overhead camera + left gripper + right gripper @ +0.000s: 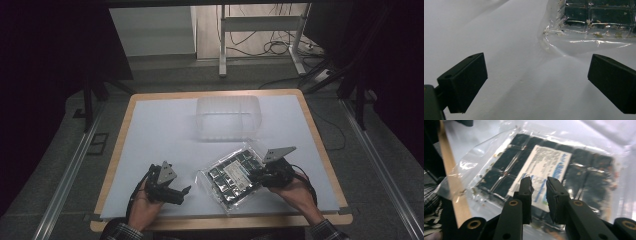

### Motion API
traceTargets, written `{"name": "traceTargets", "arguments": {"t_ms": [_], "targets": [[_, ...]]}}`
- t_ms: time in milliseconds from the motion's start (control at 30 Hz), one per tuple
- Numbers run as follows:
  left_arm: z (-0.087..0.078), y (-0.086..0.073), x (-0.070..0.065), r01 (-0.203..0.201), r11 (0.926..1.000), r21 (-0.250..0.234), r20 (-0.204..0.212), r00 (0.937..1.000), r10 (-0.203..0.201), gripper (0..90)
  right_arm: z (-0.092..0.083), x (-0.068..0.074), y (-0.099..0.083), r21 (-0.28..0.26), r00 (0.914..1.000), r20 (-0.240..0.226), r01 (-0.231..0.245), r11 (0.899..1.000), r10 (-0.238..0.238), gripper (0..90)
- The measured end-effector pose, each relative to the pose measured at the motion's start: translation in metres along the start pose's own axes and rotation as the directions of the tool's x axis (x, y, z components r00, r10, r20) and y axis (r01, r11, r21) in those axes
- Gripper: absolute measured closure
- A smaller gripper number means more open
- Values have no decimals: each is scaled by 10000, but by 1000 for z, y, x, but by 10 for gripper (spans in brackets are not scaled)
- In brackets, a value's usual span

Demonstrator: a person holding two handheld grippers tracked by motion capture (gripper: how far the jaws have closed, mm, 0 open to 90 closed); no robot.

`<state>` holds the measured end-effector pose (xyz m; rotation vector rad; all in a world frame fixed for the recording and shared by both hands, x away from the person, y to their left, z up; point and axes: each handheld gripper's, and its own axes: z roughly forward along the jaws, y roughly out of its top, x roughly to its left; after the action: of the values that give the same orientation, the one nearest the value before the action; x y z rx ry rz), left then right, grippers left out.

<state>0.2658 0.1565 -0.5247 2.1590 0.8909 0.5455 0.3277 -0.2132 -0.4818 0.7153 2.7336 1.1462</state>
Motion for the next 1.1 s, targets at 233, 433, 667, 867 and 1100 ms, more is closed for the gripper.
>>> {"name": "traceTargets", "arguments": {"t_ms": [233,433,667,867,1100], "targets": [[0,0,0,19,10000,3,26,10000,-19,22,-4,-11,7,-196,9988,499,5,9998,5,686],[1,1,-1,-53,10000,45,26,10000,53,21,-6,-21,13,-396,9965,795,-220,9990,251,655],[2,1,0,-99,9999,83,53,9999,99,22,-8,-33,26,-673,9915,1205,-417,9969,496,594],[2,1,-1,-151,9998,133,55,9999,151,22,-10,-45,33,-704,9822,1747,-575,9959,690,524],[3,1,-1,-181,9997,167,51,9998,180,22,-14,-58,25,-625,9622,2522,-896,9940,1025,401]]}}
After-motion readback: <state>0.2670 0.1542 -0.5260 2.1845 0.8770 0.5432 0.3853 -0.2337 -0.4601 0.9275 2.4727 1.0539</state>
